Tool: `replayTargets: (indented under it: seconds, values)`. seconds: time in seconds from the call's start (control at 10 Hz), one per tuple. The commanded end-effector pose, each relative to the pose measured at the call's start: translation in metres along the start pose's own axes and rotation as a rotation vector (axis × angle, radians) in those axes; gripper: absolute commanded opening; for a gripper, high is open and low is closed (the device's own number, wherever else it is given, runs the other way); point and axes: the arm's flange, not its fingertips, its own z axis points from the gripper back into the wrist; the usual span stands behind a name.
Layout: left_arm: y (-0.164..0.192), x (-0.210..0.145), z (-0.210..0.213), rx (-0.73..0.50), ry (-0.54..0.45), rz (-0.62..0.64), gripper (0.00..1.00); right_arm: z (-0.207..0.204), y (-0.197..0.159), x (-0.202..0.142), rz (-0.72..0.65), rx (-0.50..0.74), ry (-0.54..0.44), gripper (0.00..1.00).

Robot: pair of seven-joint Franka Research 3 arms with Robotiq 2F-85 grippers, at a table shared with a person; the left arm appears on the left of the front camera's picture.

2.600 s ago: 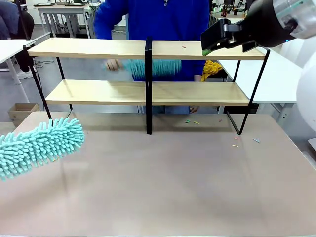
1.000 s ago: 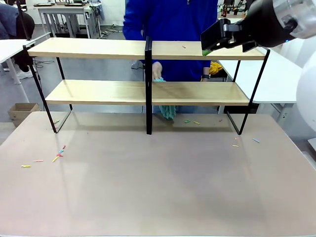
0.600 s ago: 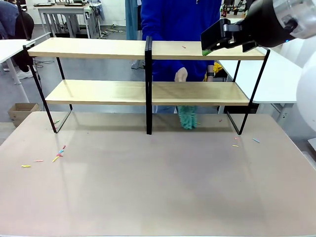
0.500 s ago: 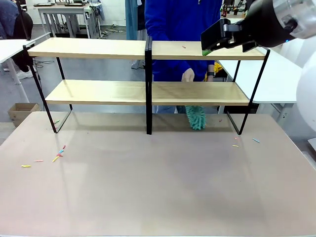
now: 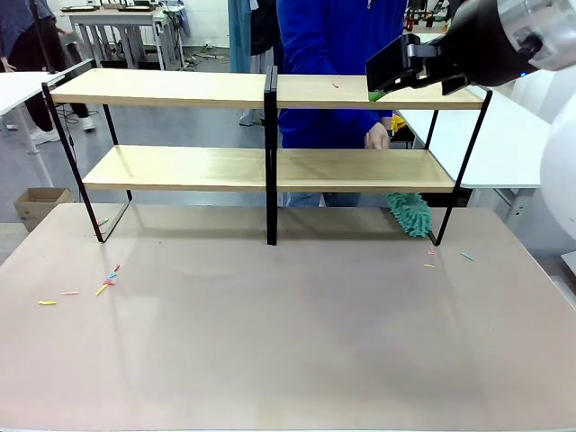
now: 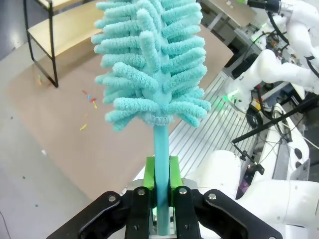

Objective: Clean the shelves.
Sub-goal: Clean another randomly selected level of the Shelf with the Duster.

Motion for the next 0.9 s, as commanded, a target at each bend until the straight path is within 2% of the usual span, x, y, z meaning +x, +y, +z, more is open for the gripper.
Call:
replayTargets:
  seconds: [0.0, 0.3, 0.4, 0.5, 0.6, 0.7, 0.8]
  values:
    - [-0.027, 0.083, -0.050, -0.050, 0.152, -0.035, 0.13, 0.000, -0.001, 0.000, -0.003, 0.000, 0.000, 1.00]
    - [-0.089, 0.219, -0.162, 0.015, 0.320, -0.116, 0.13, 0.000, -0.001, 0.000, -0.003, 0.000, 0.000, 1.00]
    - [-0.106, 0.258, -0.201, 0.094, 0.314, -0.115, 0.13, 0.000, -0.001, 0.000, -0.003, 0.000, 0.000, 1.00]
    - [-0.109, 0.292, -0.233, 0.085, 0.317, -0.055, 0.13, 0.000, -0.001, 0.000, -0.003, 0.000, 0.000, 1.00]
    - [-0.100, 0.288, -0.224, -0.124, 0.479, 0.131, 0.13, 0.000, -0.001, 0.000, -0.003, 0.000, 0.000, 1.00]
    - [-0.134, 0.272, -0.234, 0.055, 0.315, -0.127, 0.13, 0.000, -0.001, 0.000, -0.003, 0.000, 0.000, 1.00]
    - [-0.134, 0.272, -0.234, 0.055, 0.315, -0.127, 0.13, 0.000, -0.001, 0.000, -0.003, 0.000, 0.000, 1.00]
